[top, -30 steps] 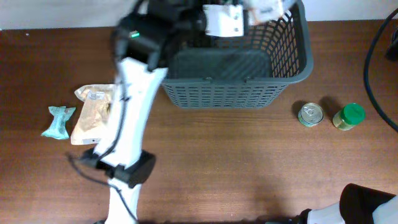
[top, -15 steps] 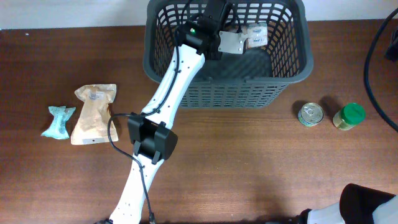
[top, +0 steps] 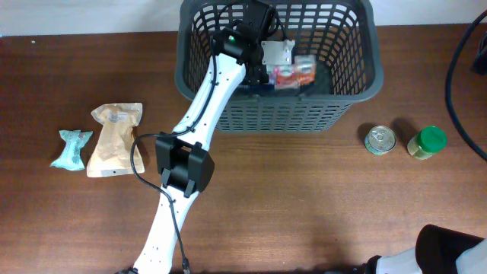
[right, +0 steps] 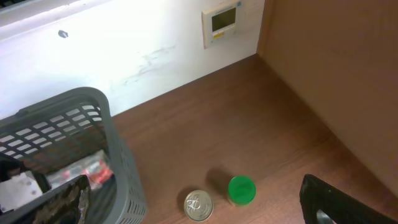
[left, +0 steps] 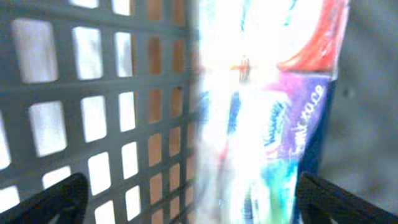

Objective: Pack container
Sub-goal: 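Carry the tissue strip into the basket and release it, then grasp the beige plastic pouch with the left gripper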

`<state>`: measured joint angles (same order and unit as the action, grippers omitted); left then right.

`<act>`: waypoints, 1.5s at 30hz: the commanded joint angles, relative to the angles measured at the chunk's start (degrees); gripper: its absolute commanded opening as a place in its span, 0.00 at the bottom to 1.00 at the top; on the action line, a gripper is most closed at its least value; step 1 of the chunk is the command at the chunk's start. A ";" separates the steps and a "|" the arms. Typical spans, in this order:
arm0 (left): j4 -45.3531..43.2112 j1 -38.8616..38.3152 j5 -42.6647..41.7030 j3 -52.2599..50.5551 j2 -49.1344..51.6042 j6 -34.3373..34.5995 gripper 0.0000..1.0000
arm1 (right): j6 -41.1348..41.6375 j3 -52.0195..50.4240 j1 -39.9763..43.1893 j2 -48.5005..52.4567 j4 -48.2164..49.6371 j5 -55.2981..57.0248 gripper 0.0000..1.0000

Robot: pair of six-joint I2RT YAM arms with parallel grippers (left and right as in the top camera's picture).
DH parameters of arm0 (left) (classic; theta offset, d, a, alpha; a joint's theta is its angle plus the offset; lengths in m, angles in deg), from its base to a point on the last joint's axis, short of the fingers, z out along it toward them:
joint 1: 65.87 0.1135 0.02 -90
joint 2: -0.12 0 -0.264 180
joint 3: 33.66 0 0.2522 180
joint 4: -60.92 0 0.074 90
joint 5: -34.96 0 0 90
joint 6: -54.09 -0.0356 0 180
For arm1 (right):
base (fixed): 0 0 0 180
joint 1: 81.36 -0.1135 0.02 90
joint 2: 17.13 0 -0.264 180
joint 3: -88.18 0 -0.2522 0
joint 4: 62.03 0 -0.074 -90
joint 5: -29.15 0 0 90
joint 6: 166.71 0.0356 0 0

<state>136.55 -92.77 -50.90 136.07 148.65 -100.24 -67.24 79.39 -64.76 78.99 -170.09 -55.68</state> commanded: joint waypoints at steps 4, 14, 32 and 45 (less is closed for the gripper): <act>1.88 1.31 -2.36 0.68 -17.09 22.82 0.99 | 0.44 0.07 0.52 0.44 0.20 0.92 0.99; 21.92 10.99 -2.34 0.74 -37.42 33.53 0.99 | 0.44 0.07 0.52 0.44 0.17 0.92 0.99; 24.06 45.18 -7.89 -39.15 -33.33 52.78 1.00 | 0.44 0.07 0.52 0.44 0.20 0.92 0.99; -3.21 46.56 -5.20 -63.04 -26.51 44.78 1.00 | 0.44 0.07 0.52 0.44 0.20 0.92 0.99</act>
<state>134.98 -46.45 -56.60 74.12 119.78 -52.51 -67.21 79.39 -64.76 79.09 -170.09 -55.68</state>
